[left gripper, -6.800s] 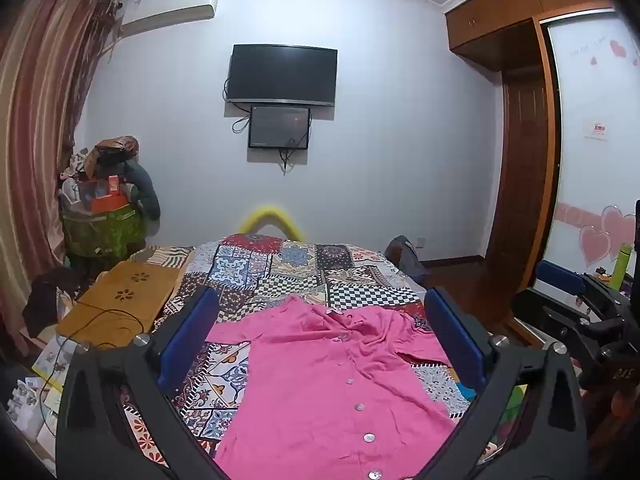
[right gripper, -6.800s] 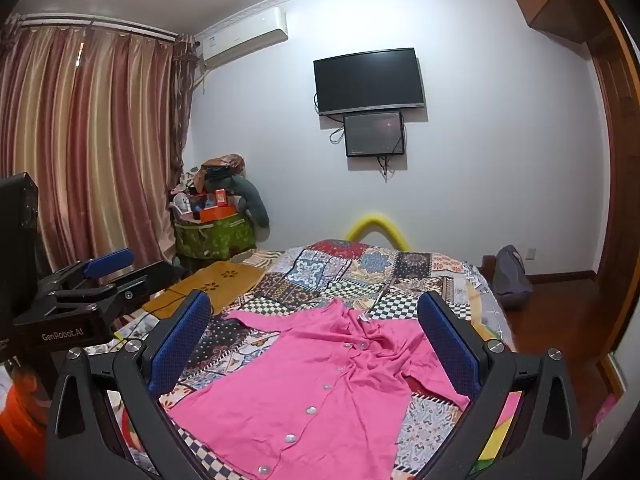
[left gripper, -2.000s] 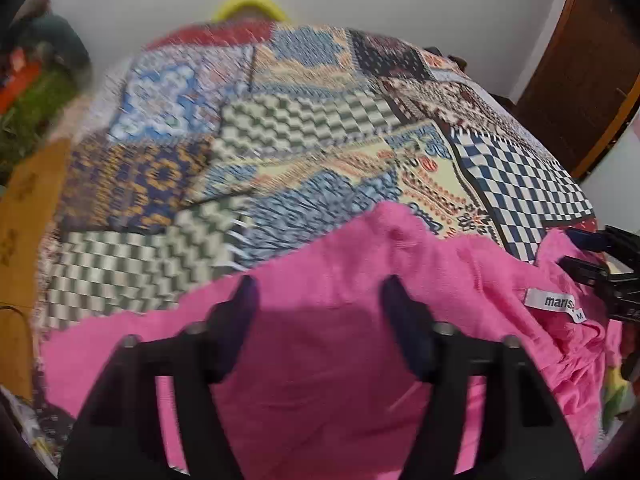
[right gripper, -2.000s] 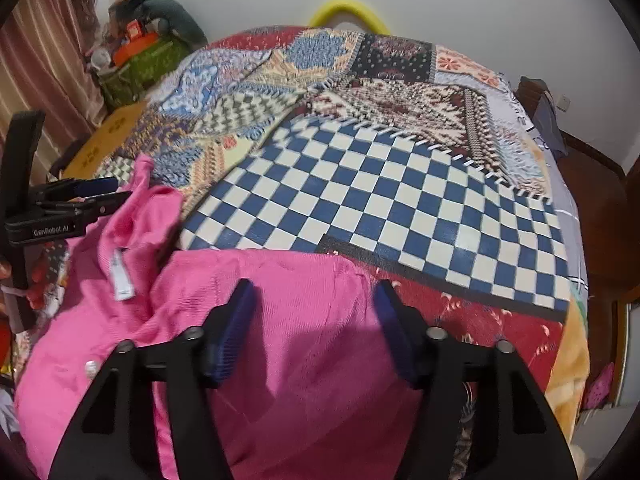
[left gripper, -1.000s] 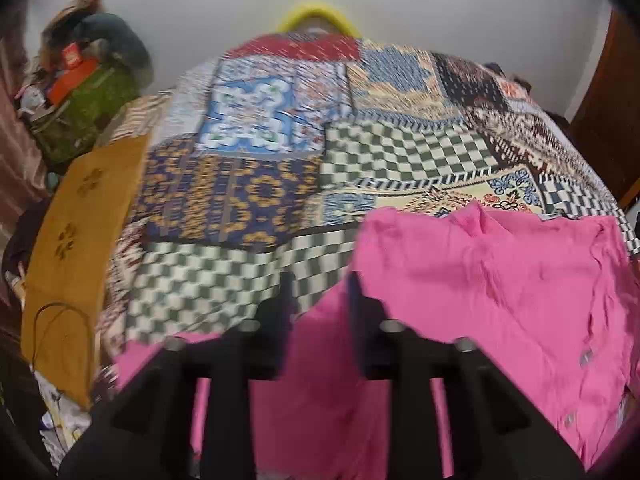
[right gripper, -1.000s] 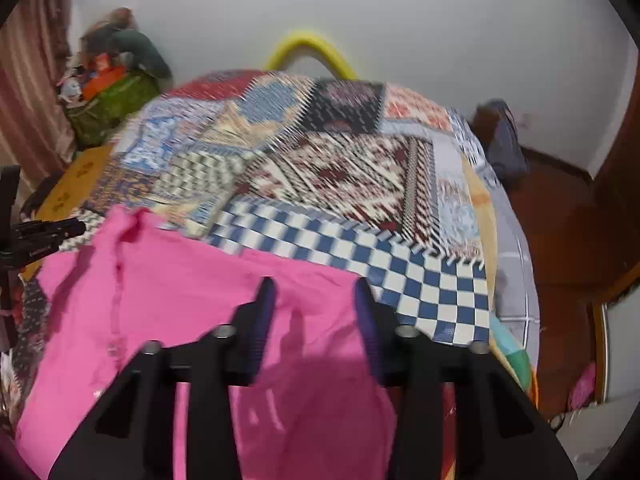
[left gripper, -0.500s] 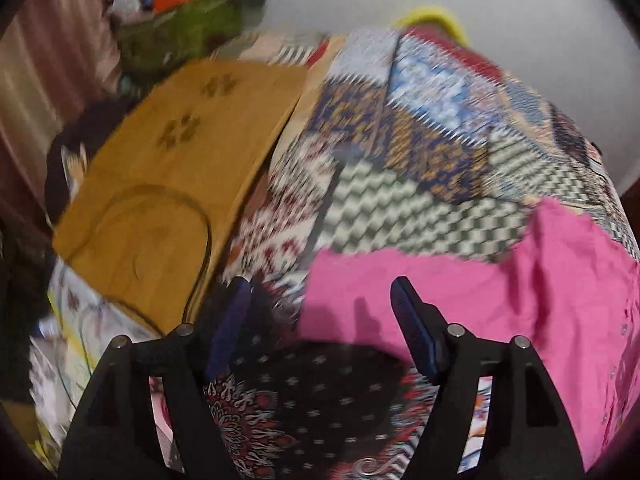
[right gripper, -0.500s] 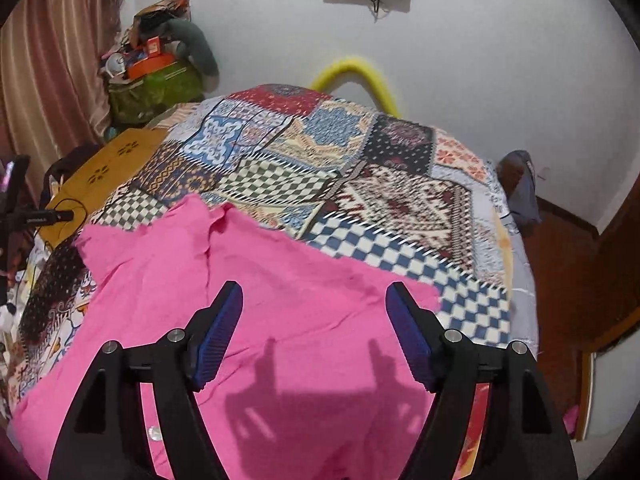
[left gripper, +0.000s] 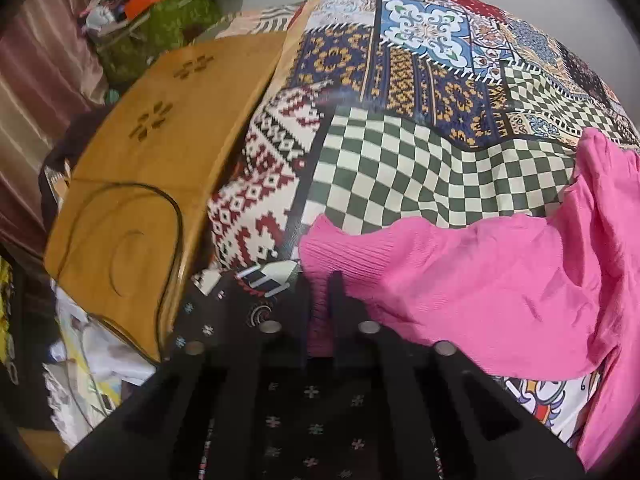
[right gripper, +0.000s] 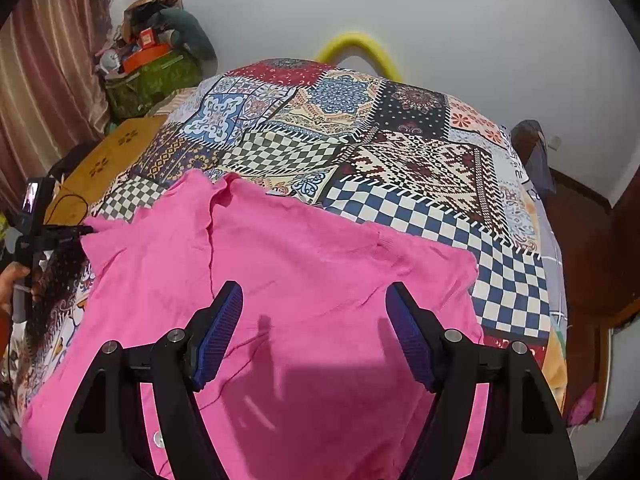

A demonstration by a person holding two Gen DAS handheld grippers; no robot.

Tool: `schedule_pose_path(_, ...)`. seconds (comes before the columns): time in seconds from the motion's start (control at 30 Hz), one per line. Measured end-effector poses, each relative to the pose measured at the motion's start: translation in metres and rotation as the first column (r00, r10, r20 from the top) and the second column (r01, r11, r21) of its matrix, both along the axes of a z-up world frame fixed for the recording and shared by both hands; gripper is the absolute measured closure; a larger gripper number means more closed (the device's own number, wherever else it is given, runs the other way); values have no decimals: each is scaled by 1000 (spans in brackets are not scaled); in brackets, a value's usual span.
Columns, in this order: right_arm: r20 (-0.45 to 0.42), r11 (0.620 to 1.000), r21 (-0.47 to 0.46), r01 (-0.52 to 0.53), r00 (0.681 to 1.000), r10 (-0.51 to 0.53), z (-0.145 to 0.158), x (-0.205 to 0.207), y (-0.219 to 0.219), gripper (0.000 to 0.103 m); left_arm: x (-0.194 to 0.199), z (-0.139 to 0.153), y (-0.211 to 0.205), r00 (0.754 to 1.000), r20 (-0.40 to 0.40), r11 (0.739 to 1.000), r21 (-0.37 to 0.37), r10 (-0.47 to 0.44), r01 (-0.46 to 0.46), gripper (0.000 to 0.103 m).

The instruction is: Fold small clothes

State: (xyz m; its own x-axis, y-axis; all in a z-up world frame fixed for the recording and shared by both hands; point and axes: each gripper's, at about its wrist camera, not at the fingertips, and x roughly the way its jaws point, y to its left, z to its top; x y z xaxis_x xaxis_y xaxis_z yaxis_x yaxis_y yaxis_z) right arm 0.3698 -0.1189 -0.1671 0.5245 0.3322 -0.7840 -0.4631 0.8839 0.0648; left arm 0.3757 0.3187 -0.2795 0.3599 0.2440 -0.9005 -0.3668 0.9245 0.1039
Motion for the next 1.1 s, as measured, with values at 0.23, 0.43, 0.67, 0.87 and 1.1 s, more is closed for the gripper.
schedule_pose_path(0.23, 11, 1000, 27, 4, 1000, -4, 5, -3, -7, 32, -5, 90, -5, 980, 199, 999, -41, -1, 9, 99)
schedule_pose_path(0.43, 30, 998, 59, -3, 1000, 1, 12, -6, -10, 32, 6, 172, -77, 926, 337, 982, -14, -172, 188, 99)
schedule_pose_path(0.67, 32, 995, 100, -15, 999, 12, 15, -10, -17, 32, 23, 179, -207, 835, 341, 884, -22, -432, 467, 99)
schedule_pose_path(0.87, 19, 992, 123, -12, 1000, 10, 14, -12, -28, 32, 40, 127, -283, 797, 248, 809, -80, -550, 583, 98)
schedule_pose_path(1.1, -2, 991, 128, -31, 1000, 31, 9, -11, -26, 32, 38, 117, -296, 804, 222, 808, -97, -552, 582, 64)
